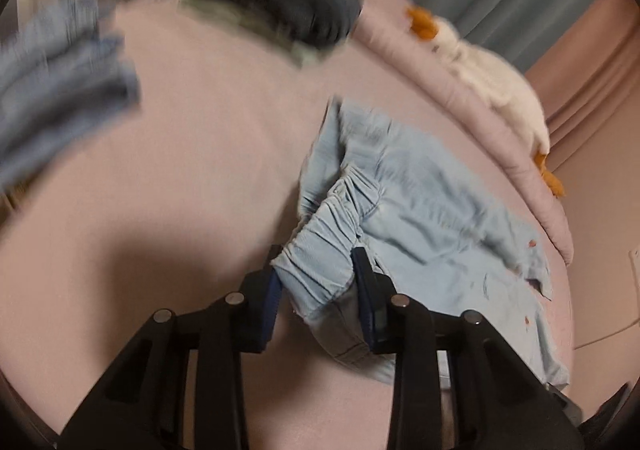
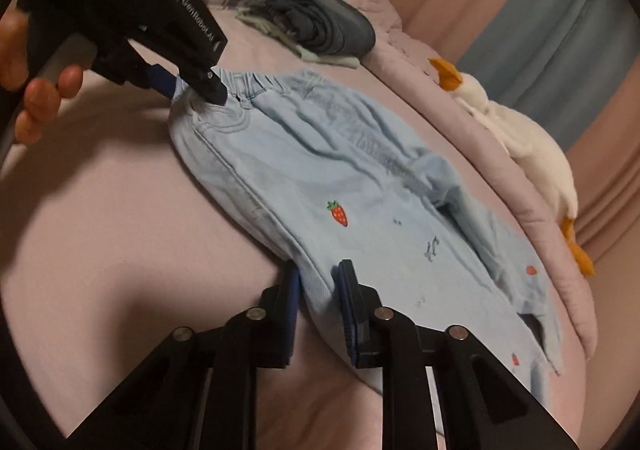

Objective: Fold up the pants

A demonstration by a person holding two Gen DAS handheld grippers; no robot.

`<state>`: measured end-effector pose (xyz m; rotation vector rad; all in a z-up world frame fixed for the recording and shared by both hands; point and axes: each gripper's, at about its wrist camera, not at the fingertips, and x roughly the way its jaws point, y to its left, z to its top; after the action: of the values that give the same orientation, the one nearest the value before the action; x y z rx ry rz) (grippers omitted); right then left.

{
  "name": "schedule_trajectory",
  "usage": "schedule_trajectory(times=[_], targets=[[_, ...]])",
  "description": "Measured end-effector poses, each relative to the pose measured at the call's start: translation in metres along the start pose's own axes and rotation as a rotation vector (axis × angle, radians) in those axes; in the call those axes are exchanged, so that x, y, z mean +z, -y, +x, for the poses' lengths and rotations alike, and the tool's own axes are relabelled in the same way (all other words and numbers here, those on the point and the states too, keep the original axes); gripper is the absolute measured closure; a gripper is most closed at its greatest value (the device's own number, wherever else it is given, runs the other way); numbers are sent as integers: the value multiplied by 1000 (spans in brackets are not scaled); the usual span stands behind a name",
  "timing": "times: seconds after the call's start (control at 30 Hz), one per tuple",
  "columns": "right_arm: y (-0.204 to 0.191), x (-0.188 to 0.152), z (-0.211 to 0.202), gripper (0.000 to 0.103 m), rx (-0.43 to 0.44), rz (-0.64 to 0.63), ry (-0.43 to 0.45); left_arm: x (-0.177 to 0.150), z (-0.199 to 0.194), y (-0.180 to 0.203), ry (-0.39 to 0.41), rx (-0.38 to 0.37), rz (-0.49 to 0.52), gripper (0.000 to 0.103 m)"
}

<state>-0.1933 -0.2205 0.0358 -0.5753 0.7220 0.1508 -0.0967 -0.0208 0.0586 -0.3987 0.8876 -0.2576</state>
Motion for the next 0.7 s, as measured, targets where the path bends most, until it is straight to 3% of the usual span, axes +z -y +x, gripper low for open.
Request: schedule_trajectory(times=[0.07,0.2,0.23,0.27,0.3,0.37,0.43,0.5,0.57,0.7], targets=[[-3,5,-15,86,54,61,34,5,-7,2,30,20,43,70],[-9,7,-11,83,160,132,11,-4,17,0,-70,161,137,59],[-7,2,2,77,198,179,-30,-9,21,-6,-99,186,137,55],[-3,-4,11,56,219,231,-72,-13,22,-12,-115,212,127,45],[5,-11,16,47,239,311,-108,-16,21,-17,-118,227,119,36],[28,-27,6,47,331,449,-77,-14,11,-23,-101,232,107,31],[59,-44,-12,47,358,565,-44,-12,3,-19,-73,244,116,29],[109,-73,-37,47,301,680,2,-10,-7,-4,-29,238,163,29],[161,-108,-56,44,190,799,14,-12,-14,17,10,193,244,29],[264,-205,-85,44,-111,1105,-45,-18,-2,64,-4,70,373,29]])
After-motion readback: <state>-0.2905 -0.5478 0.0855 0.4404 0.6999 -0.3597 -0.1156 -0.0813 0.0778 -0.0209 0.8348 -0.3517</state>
